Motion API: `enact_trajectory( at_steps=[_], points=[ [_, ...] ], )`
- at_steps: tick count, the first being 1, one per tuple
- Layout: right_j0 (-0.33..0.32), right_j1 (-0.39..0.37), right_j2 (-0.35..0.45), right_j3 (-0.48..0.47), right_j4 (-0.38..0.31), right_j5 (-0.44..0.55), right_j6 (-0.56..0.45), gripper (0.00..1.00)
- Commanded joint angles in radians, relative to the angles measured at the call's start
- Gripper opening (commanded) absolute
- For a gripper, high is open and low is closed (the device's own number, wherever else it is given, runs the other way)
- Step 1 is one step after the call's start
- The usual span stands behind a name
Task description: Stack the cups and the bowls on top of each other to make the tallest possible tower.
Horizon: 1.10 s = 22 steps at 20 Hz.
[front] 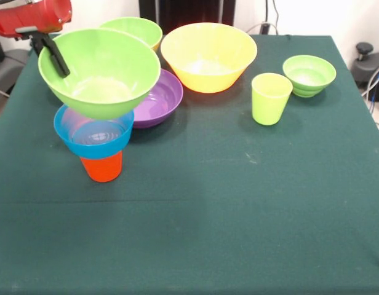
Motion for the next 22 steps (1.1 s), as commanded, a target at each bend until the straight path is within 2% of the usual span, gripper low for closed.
enact_trajectory(
  at_steps=[1,22],
  points=[
    [0.058,0.06,-0.061,-0.095,-0.066,0.058,-0.259,0.0],
    [0.057,0.116,-0.071,-0.121,-0.086,0.03,-0.288,0.0]
  ],
)
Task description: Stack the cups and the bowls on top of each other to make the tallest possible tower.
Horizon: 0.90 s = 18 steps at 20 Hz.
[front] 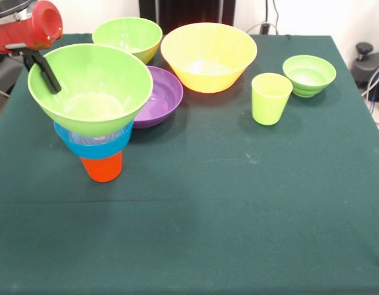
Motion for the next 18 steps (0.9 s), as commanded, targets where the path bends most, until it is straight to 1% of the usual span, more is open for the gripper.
enact_trajectory(
  at_steps=[1,5,18],
  points=[
    [0.042,0.072,-0.063,-0.053,-0.08,0.027,-0.289,0.0],
    [0.045,0.085,-0.062,-0.063,-0.08,0.028,-0.293,0.0],
    [0.033,0.067,-0.054,-0.008,-0.076,0.008,-0.262,0.0]
  ],
)
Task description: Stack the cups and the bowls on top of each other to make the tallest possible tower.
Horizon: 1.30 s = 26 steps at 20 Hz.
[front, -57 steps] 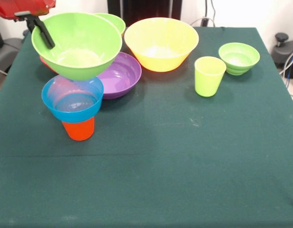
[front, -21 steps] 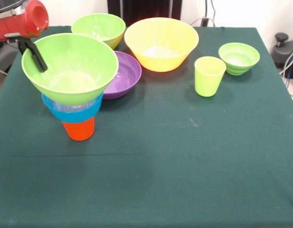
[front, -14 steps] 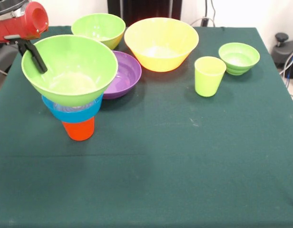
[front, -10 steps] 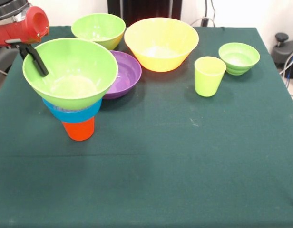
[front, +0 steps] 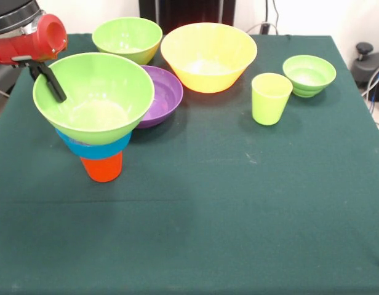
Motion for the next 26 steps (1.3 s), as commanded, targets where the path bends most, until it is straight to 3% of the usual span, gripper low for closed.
enact_trajectory(
  at_steps=[1,11,26],
  points=[
    [0.034,0.025,-0.05,0.005,-0.067,0.009,-0.266,0.0],
    [0.047,-0.028,-0.061,0.021,-0.078,0.033,-0.241,0.0],
    [0.048,-0.015,-0.065,0.023,-0.065,0.039,-0.242,0.0]
  ],
)
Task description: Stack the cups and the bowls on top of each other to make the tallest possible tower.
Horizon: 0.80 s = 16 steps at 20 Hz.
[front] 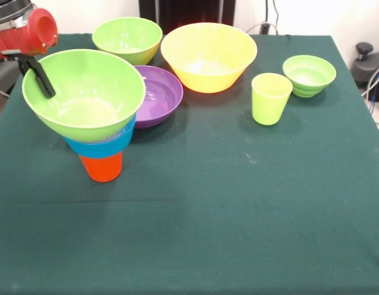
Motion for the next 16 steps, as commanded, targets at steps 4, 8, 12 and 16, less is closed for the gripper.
enact_trajectory(
  at_steps=[4,8,12,16],
  points=[
    [0.046,0.024,-0.053,0.02,-0.053,0.036,-0.25,0.0],
    [0.049,0.023,-0.051,0.029,-0.045,0.035,-0.24,0.0],
    [0.05,0.026,-0.048,0.043,-0.034,0.031,-0.227,0.0],
    [0.052,0.029,-0.045,0.048,-0.022,0.035,-0.219,0.0]
  ],
)
